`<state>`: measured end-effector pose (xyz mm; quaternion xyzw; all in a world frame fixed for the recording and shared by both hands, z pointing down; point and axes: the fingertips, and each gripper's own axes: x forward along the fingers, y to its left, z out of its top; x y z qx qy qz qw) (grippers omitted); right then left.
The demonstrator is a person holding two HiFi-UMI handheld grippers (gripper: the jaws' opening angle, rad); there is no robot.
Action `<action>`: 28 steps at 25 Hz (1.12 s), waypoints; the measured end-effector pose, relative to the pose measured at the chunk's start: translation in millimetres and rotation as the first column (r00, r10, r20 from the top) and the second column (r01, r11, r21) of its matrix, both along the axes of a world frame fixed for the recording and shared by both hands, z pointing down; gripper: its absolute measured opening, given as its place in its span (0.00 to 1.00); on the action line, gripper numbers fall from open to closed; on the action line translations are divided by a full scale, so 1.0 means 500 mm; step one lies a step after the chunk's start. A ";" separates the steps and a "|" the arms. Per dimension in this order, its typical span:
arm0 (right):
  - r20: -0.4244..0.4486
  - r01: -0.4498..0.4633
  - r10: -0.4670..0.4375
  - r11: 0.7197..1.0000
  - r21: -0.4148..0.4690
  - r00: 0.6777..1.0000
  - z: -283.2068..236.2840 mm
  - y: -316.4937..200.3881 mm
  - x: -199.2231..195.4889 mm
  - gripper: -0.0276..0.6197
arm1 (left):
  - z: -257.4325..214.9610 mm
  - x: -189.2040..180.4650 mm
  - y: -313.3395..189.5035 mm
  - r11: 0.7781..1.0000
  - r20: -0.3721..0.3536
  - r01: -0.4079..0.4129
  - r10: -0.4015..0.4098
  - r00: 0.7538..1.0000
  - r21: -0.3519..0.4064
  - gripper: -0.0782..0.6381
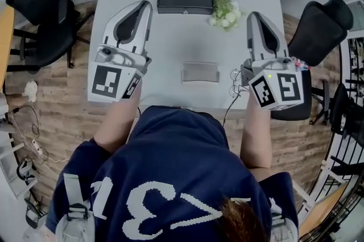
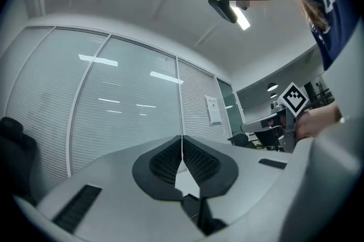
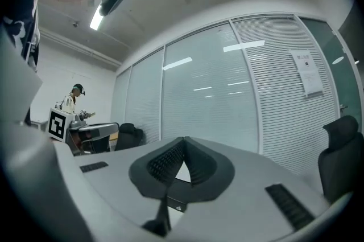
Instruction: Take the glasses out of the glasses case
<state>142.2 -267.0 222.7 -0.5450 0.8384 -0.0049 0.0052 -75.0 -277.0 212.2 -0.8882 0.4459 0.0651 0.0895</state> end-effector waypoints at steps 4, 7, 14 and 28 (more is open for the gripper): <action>0.000 0.087 -0.087 0.996 -0.001 0.996 0.003 -0.020 -0.072 0.08 | 0.003 -0.057 0.008 0.997 -0.004 0.071 -0.071 0.997 -0.003 0.14; -0.009 0.113 -0.113 0.994 -0.005 0.994 0.004 -0.025 -0.099 0.08 | 0.001 -0.077 0.011 0.996 -0.009 0.091 -0.091 0.996 -0.005 0.14; -0.001 0.125 -0.125 0.992 -0.002 0.992 -0.008 -0.033 -0.116 0.08 | -0.001 -0.093 0.008 0.994 -0.019 0.110 -0.110 0.994 -0.008 0.14; 0.008 0.105 -0.105 0.994 0.004 0.994 -0.017 -0.029 -0.111 0.08 | -0.005 -0.087 0.009 0.995 -0.016 0.097 -0.097 0.995 -0.011 0.14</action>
